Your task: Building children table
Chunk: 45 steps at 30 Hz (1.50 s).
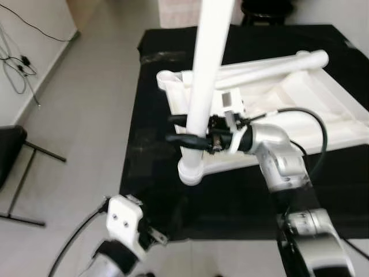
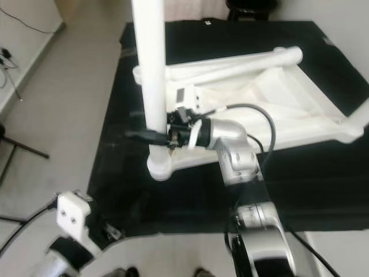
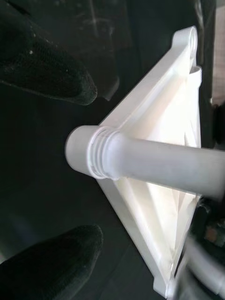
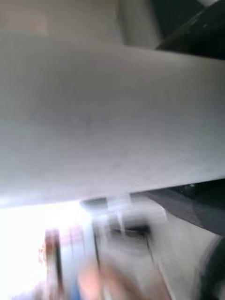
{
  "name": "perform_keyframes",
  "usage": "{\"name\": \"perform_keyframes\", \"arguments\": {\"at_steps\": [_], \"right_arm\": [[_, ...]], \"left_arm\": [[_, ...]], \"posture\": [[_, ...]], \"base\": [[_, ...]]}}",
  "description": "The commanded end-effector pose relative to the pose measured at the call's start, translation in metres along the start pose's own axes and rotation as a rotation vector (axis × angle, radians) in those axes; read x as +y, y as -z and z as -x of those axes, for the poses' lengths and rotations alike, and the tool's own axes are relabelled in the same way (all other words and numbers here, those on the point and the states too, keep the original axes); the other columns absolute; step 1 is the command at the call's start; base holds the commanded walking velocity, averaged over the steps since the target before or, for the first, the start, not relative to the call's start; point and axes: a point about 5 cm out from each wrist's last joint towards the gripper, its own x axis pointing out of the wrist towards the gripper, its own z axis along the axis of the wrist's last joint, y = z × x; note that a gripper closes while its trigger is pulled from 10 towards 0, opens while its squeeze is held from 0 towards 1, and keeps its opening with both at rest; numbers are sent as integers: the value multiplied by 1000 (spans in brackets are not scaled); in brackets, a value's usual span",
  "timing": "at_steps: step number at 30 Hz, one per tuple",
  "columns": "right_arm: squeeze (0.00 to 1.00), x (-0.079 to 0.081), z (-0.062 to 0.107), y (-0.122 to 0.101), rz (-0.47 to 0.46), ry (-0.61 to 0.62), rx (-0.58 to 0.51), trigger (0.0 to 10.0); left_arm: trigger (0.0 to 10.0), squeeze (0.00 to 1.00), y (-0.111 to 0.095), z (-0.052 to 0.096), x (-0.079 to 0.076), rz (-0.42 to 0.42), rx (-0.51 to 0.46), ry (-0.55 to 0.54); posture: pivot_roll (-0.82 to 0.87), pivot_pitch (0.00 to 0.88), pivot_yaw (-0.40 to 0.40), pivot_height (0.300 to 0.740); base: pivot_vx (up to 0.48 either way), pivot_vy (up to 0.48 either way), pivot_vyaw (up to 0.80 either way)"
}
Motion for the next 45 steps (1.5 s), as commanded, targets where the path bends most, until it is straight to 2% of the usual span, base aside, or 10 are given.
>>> {"name": "perform_keyframes", "arguments": {"at_steps": [1,8,10,13,14,25,26,39,40,45], "right_arm": [[0,2,35,59,-94,392,358,0],[0,-7,17,51,-78,312,303,0],[0,-6,9,46,-68,246,298,10000],[227,-10,1,36,-81,161,254,10000],[1000,-8,-6,25,-85,78,216,10000],[1000,-15,-15,11,-112,-64,141,10000],[0,-17,-21,3,-87,-261,116,10000],[0,-20,-39,-20,-73,-709,87,10000],[0,-21,-40,-19,-83,-726,91,0],[0,-23,-39,-18,-98,-772,96,0]], "left_arm": [[10000,0,3,1,1,12,13,4],[10000,0,5,-1,2,15,12,10],[10000,0,4,-1,3,10,8,0],[10000,0,4,-2,4,7,6,-3],[10000,0,5,-3,4,6,7,-2],[10000,0,5,-4,4,6,9,1],[10000,0,5,-4,3,6,8,1],[10000,0,3,-3,-2,7,8,-1],[10000,0,3,-2,-2,7,9,0],[10000,0,3,-1,-3,9,11,0]], "posture": [[-53,240,2,740],[-48,219,-3,740],[-48,218,-3,740],[-38,213,-2,740],[-31,210,-1,740],[-25,209,2,740],[-12,210,2,740],[20,235,-6,740],[25,239,-6,740],[27,242,-4,740]], "base": [[0,0,0],[0,0,0],[0,0,0],[0,0,0],[0,0,0],[0,0,0],[0,0,0],[0,0,0],[0,0,0],[0,0,0]]}}
